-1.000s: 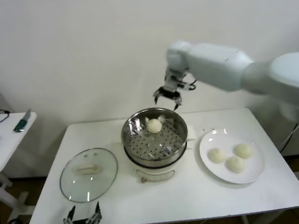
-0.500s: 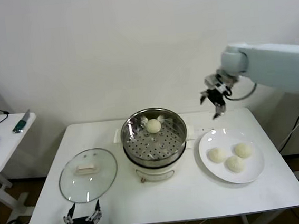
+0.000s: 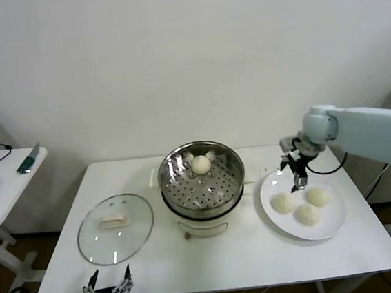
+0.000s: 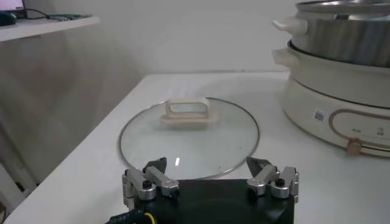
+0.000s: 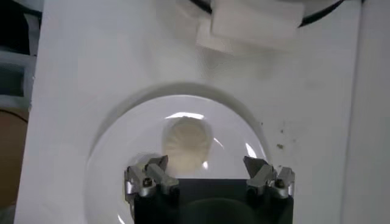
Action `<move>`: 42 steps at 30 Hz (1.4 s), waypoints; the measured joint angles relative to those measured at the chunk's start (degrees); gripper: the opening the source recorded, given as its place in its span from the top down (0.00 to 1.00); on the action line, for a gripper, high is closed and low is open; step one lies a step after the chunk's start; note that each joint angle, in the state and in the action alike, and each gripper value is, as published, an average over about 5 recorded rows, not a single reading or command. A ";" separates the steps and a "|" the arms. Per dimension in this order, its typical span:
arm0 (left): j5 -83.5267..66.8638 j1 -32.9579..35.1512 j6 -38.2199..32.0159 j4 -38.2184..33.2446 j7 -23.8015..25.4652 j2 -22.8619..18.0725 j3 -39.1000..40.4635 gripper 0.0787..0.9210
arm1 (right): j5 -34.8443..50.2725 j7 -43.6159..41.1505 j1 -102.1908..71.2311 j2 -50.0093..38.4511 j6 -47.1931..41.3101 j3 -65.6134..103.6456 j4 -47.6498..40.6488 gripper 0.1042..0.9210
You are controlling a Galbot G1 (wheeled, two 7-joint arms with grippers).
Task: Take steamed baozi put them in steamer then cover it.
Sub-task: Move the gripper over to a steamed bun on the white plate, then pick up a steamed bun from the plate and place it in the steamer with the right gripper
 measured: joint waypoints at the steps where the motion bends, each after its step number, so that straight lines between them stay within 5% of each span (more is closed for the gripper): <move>1: 0.06 0.00 -0.03 0.08 0.00 0.00 -0.02 0.12 | -0.42 0.22 -0.95 0.14 -0.33 0.62 -0.34 0.12; 18: 0.20 -0.09 -0.06 0.33 -0.07 0.07 -0.39 0.12 | -4.91 2.04 -10.65 2.13 -2.80 6.10 -4.34 0.12; 30: 0.48 -0.22 -0.08 0.63 -0.18 0.08 -0.07 0.12 | -6.87 2.71 -14.34 2.70 -2.66 9.97 -7.01 0.27; 42: 0.86 -0.04 -0.49 0.41 -0.24 -0.15 0.12 0.12 | -5.33 1.04 -11.82 0.51 -0.90 11.11 -4.82 0.30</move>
